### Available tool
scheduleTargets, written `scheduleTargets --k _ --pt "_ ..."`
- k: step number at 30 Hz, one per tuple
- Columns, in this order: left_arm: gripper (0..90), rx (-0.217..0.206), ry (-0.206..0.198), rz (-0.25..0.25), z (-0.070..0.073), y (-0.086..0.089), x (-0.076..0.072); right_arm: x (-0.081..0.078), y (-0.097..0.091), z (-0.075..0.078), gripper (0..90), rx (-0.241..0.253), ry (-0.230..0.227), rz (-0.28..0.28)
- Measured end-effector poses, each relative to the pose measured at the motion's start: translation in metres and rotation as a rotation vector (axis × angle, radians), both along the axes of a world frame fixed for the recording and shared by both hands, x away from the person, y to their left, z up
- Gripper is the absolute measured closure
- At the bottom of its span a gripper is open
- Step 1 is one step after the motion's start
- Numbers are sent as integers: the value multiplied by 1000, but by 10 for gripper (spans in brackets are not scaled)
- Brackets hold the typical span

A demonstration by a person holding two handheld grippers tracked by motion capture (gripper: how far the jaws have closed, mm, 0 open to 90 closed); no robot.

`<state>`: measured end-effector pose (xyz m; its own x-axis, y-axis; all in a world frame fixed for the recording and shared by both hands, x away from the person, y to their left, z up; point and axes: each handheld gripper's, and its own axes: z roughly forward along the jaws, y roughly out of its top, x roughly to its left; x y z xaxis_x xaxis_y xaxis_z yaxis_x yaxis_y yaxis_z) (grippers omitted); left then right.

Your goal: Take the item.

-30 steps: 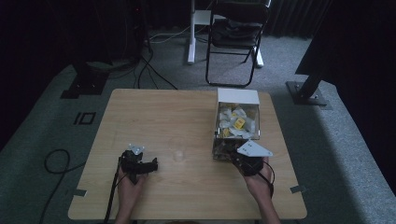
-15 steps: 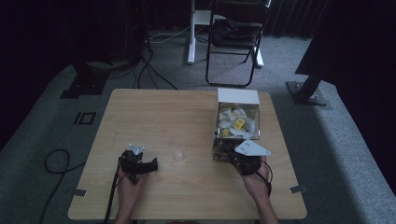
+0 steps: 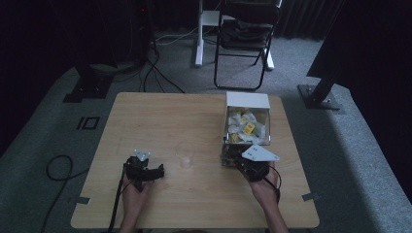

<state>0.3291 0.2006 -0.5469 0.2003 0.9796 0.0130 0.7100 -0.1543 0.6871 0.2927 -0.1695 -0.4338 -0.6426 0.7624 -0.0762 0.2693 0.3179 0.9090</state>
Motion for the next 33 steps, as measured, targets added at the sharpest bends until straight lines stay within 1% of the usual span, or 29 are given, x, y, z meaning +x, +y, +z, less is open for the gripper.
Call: scheduleTargets --k 11,33 --pt "36 0 0 0 0 0 0 0 6 3 900 12 -4 10" --pt "36 0 0 0 0 0 0 3 21 7 900 19 -8 39"
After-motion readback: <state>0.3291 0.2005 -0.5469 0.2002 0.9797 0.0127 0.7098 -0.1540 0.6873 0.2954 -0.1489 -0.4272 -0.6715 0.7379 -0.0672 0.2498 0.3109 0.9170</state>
